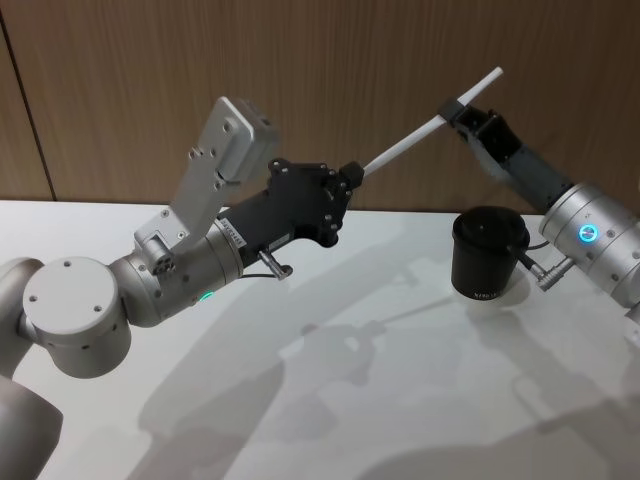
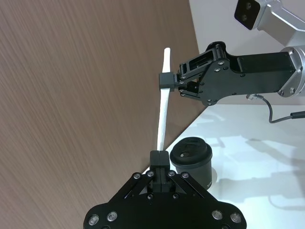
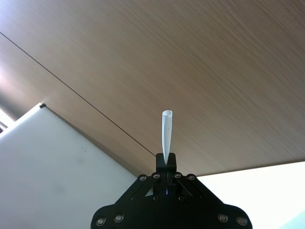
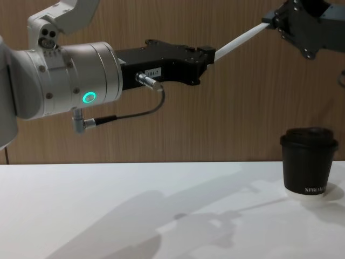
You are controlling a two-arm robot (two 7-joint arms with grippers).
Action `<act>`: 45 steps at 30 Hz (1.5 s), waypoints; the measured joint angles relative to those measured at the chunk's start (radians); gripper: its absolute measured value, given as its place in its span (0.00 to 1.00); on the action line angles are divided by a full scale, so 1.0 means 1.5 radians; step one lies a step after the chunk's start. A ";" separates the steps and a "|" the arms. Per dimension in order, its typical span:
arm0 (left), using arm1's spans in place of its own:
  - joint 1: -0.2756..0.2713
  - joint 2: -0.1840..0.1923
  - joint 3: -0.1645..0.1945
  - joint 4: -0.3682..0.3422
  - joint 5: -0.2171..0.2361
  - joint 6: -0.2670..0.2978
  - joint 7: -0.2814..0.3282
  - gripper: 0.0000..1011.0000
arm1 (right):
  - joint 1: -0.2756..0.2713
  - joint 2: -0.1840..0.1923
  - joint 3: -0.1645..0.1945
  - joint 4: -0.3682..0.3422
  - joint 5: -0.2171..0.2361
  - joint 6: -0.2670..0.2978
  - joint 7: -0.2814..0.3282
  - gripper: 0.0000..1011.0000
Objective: Pick up the straw with one hand, pass it to the other hand, and insert it into the cup.
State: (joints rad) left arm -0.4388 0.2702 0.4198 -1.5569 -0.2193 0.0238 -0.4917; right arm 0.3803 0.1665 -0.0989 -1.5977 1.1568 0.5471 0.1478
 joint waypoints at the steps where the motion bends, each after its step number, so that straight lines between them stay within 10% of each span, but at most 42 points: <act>1: 0.000 0.000 0.000 0.000 0.000 0.000 0.000 0.00 | 0.000 0.000 0.000 0.000 0.000 -0.001 0.000 0.00; 14: 0.000 0.000 0.000 0.000 0.000 0.000 0.000 0.32 | -0.006 0.012 -0.009 -0.008 -0.020 -0.030 0.017 0.00; 34: 0.000 0.000 0.000 0.000 0.000 0.000 0.000 0.94 | -0.002 0.092 -0.057 -0.030 -0.143 -0.128 0.086 0.00; 45: 0.000 0.000 0.000 0.000 0.000 0.000 0.000 0.99 | 0.009 0.149 -0.082 -0.040 -0.216 -0.175 0.113 0.00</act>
State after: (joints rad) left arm -0.4388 0.2702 0.4198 -1.5569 -0.2194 0.0238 -0.4916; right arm 0.3943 0.3899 -0.2216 -1.6573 0.8332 0.2847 0.3178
